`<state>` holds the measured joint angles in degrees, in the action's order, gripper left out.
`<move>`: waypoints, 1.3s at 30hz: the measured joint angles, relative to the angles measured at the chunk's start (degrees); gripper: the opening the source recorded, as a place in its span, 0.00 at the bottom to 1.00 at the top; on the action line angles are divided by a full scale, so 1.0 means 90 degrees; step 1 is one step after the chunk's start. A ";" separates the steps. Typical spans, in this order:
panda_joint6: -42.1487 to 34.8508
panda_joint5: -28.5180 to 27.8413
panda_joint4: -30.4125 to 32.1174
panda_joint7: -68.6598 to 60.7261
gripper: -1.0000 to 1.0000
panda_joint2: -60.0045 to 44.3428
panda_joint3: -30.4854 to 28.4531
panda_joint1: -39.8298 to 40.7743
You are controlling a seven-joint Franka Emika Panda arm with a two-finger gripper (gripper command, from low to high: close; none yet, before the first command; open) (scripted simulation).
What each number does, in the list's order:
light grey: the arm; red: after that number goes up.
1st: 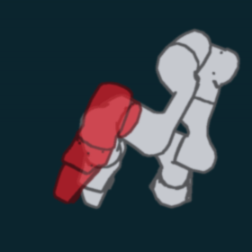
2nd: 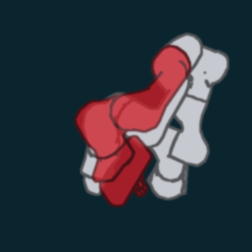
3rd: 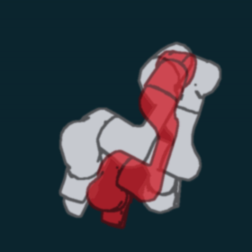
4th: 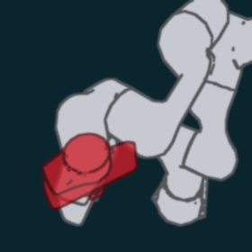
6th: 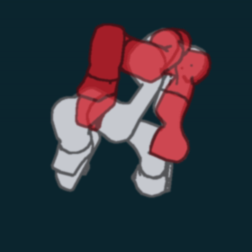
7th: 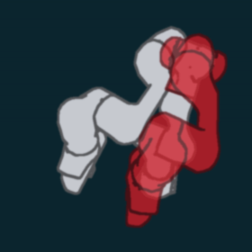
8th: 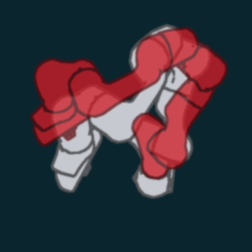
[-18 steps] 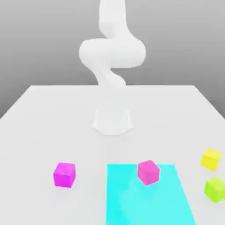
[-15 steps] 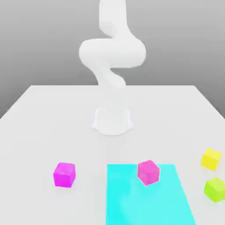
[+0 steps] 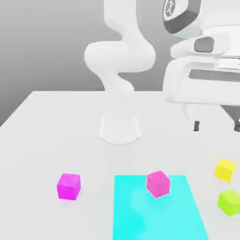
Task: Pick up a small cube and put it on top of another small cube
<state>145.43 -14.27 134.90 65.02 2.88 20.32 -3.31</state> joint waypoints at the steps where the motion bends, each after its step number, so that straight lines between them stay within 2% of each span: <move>1: 0.0072 -0.0086 0.0016 0.0109 0.50 -0.0232 0.0052 -0.0105; 10: 0.0798 -0.0386 0.0192 0.0762 0.50 -0.2212 0.0337 -0.0887; 15: 0.1552 -0.1025 -0.0026 0.1299 0.50 -0.3357 -0.0263 -0.1509; 16: 0.1659 -0.1122 -0.0063 0.1373 0.00 -0.3503 -0.0379 -0.1606; 23: 0.1663 -0.1119 -0.0060 0.1374 0.00 -0.3497 -0.0367 -0.1597; 28: 0.1033 -0.0348 0.0164 0.0795 0.00 -0.2521 0.0266 -0.1081; 37: 0.0995 0.0455 0.1402 0.0895 0.00 -0.1064 -0.0902 0.0487; 39: 0.1010 0.0648 0.1740 0.0940 0.00 -0.0708 -0.1225 0.1086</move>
<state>154.52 -8.44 150.56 73.48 -3.49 9.30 6.47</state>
